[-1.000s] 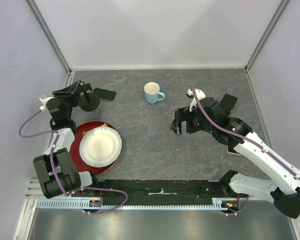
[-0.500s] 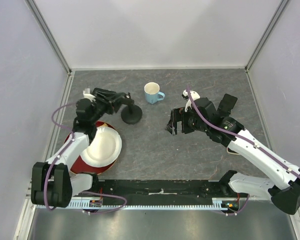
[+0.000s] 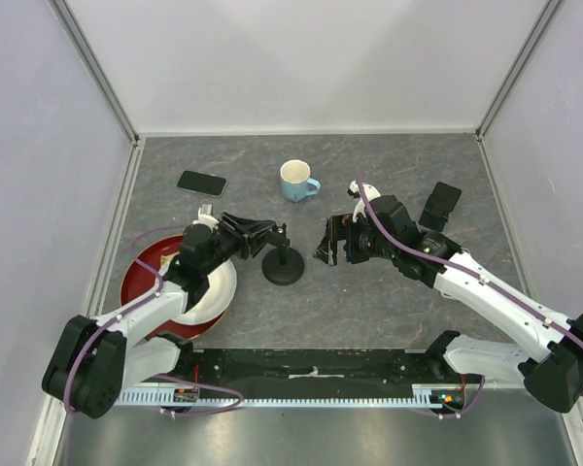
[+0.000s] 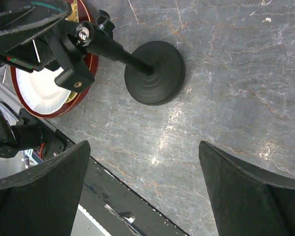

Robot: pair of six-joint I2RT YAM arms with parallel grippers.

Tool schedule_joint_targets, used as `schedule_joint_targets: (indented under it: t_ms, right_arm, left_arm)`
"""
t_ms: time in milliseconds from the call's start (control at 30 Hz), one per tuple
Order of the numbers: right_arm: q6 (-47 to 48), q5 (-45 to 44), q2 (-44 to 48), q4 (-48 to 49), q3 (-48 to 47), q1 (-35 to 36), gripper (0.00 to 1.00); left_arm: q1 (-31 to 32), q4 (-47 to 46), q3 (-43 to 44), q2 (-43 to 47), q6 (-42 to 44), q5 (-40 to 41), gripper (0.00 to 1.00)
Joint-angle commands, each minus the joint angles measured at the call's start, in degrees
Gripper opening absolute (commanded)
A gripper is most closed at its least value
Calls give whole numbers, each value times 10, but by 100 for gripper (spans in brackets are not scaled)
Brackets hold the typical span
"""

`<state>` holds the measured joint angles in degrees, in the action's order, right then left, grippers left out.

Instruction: Place the phone on the phone stand

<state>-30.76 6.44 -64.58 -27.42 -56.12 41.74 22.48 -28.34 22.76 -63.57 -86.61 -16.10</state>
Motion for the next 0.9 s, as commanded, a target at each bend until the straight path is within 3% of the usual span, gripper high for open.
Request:
schedule_joint_targets:
  t_ms: [0, 233, 600, 733, 833, 867]
  right_arm:
    - [-18, 2, 15, 62, 21, 4, 98]
    - [-15, -61, 6, 90, 35, 34, 98]
    - [-16, -101, 30, 85, 47, 41, 98]
    - [-18, -114, 48, 64, 48, 42, 98]
    - [-20, -123, 66, 49, 51, 41, 98]
    - [-22, -128, 71, 46, 51, 41, 98]
  left_arm:
    - [34, -96, -16, 28, -42, 84, 2]
    - [120, -66, -6, 30, -73, 226, 2]
    - [172, -188, 43, -95, -84, 275, 2]
    - [173, -249, 41, -132, -85, 243, 3]
    - [173, -242, 26, -134, -107, 224, 32]
    - [173, -216, 20, -119, -110, 223, 63]
